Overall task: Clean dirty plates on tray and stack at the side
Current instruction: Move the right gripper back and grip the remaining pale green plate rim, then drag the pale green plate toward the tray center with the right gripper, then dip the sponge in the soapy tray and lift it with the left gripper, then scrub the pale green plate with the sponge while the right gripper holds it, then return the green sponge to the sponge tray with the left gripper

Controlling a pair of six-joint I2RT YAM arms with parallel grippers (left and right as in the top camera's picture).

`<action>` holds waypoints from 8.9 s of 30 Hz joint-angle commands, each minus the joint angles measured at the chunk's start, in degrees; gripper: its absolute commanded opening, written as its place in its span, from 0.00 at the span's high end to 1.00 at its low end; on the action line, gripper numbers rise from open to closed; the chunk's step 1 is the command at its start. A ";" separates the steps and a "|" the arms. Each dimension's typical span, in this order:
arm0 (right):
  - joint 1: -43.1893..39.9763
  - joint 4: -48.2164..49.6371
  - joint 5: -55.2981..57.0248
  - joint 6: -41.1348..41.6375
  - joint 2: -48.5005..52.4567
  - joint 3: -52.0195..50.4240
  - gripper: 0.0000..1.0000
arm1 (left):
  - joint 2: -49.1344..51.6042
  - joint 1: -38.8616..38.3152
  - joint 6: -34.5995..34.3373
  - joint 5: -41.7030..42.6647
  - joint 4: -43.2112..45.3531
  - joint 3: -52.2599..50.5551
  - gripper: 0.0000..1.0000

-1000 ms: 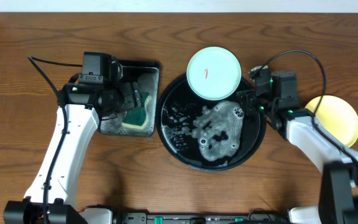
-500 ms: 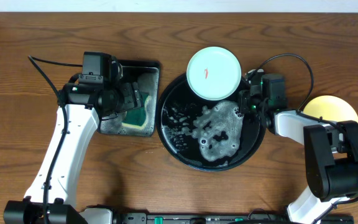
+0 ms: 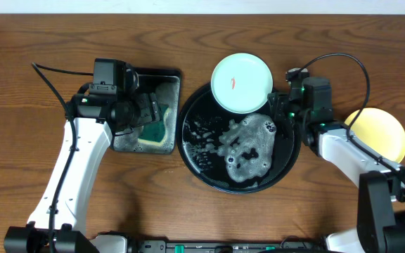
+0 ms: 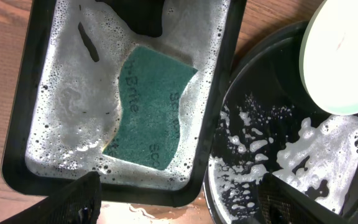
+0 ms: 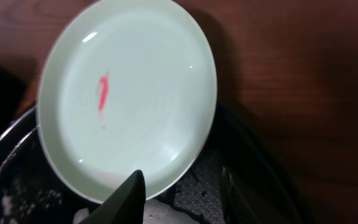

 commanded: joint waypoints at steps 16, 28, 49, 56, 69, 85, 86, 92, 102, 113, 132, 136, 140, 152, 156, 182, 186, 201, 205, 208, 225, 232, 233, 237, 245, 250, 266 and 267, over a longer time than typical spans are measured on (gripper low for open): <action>3.30 10.45 5.44 9.03 11.85 0.24 0.99 | -0.20 0.15 0.57 0.31 -0.15 -0.15 0.19; 3.80 -20.98 6.08 12.90 -6.27 0.24 0.99 | -0.20 0.15 0.57 0.31 -0.15 -0.15 0.18; 6.93 -31.76 4.72 -1.75 -11.15 0.24 0.67 | -0.20 0.15 0.55 0.31 0.09 -0.15 0.18; 6.93 -35.39 3.98 -5.27 -11.15 0.24 0.66 | -0.22 0.15 -3.56 0.98 -1.25 -0.15 0.18; 6.93 -36.30 3.96 -5.55 -11.15 0.24 0.66 | 7.80 -5.70 0.61 -14.36 -0.94 -0.17 0.24; 6.95 -37.13 3.91 -4.42 -11.15 0.24 0.67 | 26.49 -6.99 0.98 -18.51 9.79 -0.17 0.51; 6.95 -37.22 3.93 -4.00 -11.15 0.24 0.67 | 27.17 -6.99 1.01 -18.56 9.84 -0.17 0.57; 6.95 -37.99 3.91 -3.78 -11.15 0.24 0.69 | 29.79 -6.99 2.78 -18.64 9.99 -0.17 0.92; 6.95 -37.97 3.91 -3.80 -11.15 0.24 0.73 | 25.59 -6.93 4.66 -18.80 7.56 2.05 0.49; 6.95 -37.75 3.93 -3.82 -11.15 0.24 0.73 | 24.24 -6.99 2.64 -15.87 7.82 -0.11 0.42; 6.95 -37.62 3.93 -3.82 -11.15 0.24 0.74 | 22.82 -6.91 4.66 -14.84 14.25 -6.62 0.93; 6.95 -37.62 3.93 -3.82 -11.15 0.24 0.74 | 19.47 -6.82 4.63 -16.74 9.29 -2.69 0.93; 6.95 -37.55 4.15 -3.82 -11.15 0.24 0.73 | 14.95 -6.91 4.46 -16.76 4.66 1.07 0.93; 6.95 -37.55 9.09 -2.67 -9.01 0.20 0.74 | 3.02 -11.91 -4.48 -2.60 2.36 4.26 0.93; 6.95 -36.72 8.35 -2.49 -5.16 0.20 0.77 | 4.20 -16.20 -7.65 -2.05 2.80 4.24 0.92; 7.06 -35.17 10.62 10.12 -0.37 0.20 0.99 | 30.08 -39.45 -34.25 -2.01 22.05 4.20 0.92; 7.06 -35.17 10.62 10.12 -0.37 0.20 0.99 | 34.12 -40.06 -31.08 -4.48 21.70 4.20 0.92; 7.04 -35.39 10.62 10.12 -0.37 0.20 0.99 | 34.23 -36.46 -26.67 -30.05 7.74 5.11 0.93; 7.04 -35.41 10.62 10.14 -0.37 0.20 0.99 | 34.29 -36.83 -27.61 -15.61 13.22 5.09 0.92; 7.06 -35.39 10.62 10.14 -0.37 0.20 0.99 | 34.56 -37.53 -31.78 -3.50 18.86 4.81 0.92; 7.04 -35.36 10.62 10.14 -0.37 0.20 0.99 | 34.71 -39.74 -33.94 4.63 12.28 4.76 0.92; 7.06 -35.43 10.62 10.12 -0.37 0.20 0.99 | 34.64 -37.94 -32.02 -27.28 5.35 4.79 0.92; 7.04 -35.41 10.62 10.12 -0.37 0.20 0.99 | 34.64 -37.81 -30.71 -29.99 5.35 4.79 0.92; 7.04 -35.41 10.60 10.14 -0.37 0.20 0.99 | 34.60 -37.62 -27.10 -37.42 5.40 5.66 0.92; 7.04 -36.87 12.17 10.14 -0.37 0.20 0.99 | 33.64 -37.64 -21.03 -44.81 0.90 11.30 0.92; 7.04 -37.46 12.74 10.14 -0.37 0.20 0.99 | 29.90 -37.16 -20.76 -45.24 -2.60 15.74 0.92; 7.04 -37.13 12.68 9.51 -0.37 0.20 0.99 | 9.05 -17.03 -12.90 -27.96 -7.67 15.72 0.86; 7.04 -36.79 12.31 8.44 -0.37 0.20 0.99 | 9.09 -14.47 -10.82 -24.11 -7.65 15.45 0.85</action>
